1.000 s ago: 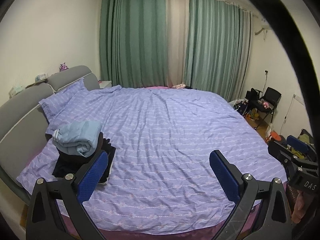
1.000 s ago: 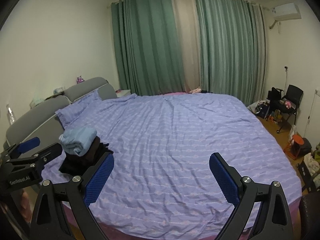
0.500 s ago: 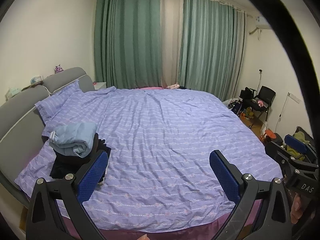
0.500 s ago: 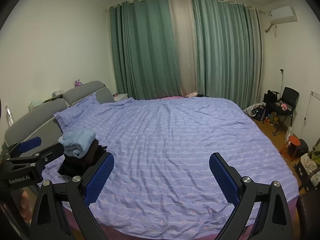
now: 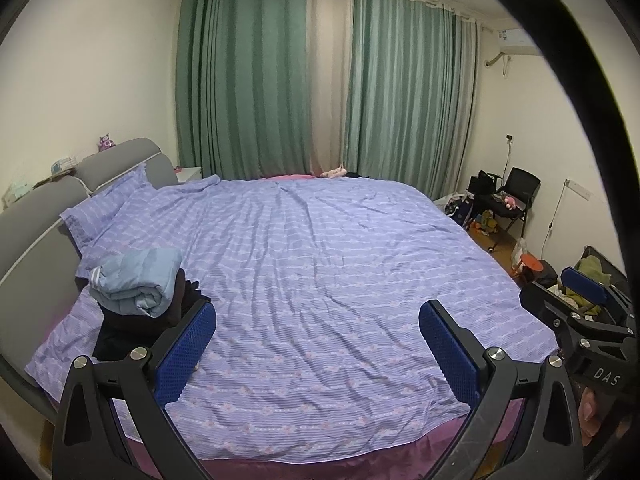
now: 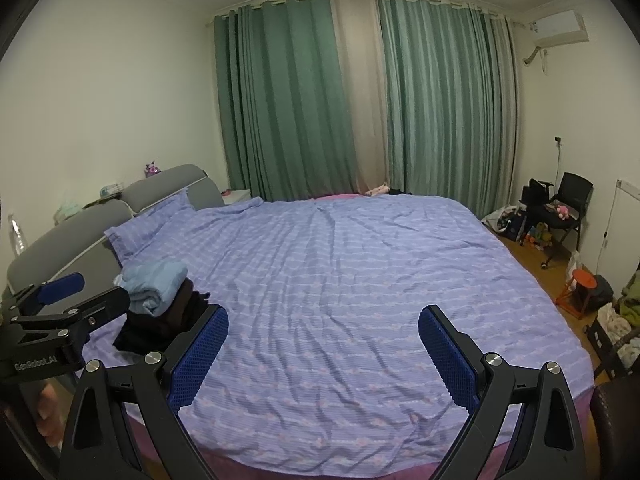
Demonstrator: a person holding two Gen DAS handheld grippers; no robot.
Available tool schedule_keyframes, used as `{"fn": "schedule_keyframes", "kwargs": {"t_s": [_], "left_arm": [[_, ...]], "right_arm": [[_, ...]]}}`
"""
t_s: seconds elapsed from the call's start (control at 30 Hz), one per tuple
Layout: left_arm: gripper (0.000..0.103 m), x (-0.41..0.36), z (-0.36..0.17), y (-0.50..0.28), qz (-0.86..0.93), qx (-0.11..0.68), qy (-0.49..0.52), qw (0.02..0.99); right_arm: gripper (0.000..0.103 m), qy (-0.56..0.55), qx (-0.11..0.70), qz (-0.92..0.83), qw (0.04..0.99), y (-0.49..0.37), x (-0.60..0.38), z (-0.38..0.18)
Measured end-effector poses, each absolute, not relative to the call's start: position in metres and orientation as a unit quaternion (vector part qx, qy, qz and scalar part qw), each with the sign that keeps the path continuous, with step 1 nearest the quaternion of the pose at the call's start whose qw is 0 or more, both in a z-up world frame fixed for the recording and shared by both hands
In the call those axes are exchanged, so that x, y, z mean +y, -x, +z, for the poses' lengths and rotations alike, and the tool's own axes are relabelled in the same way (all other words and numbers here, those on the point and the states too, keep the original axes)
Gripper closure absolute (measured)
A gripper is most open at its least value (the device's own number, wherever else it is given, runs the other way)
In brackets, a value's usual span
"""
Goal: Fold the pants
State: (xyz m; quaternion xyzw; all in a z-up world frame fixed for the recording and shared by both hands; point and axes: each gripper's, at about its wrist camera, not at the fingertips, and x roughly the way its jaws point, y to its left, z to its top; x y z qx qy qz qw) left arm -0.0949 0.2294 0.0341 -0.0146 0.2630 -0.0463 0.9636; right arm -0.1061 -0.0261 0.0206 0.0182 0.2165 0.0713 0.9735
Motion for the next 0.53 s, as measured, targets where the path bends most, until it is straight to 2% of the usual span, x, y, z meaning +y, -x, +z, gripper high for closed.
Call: {"fn": "schedule_keyframes", "kwargs": {"t_s": [0.53], "left_arm": [[0.000,0.2230,0.0325,0.0865,-0.042,0.266,0.014,0.963]], "right_arm": [[0.007,-0.022,0.219,0.068,0.973,0.1022,-0.0311,0.0177]]}}
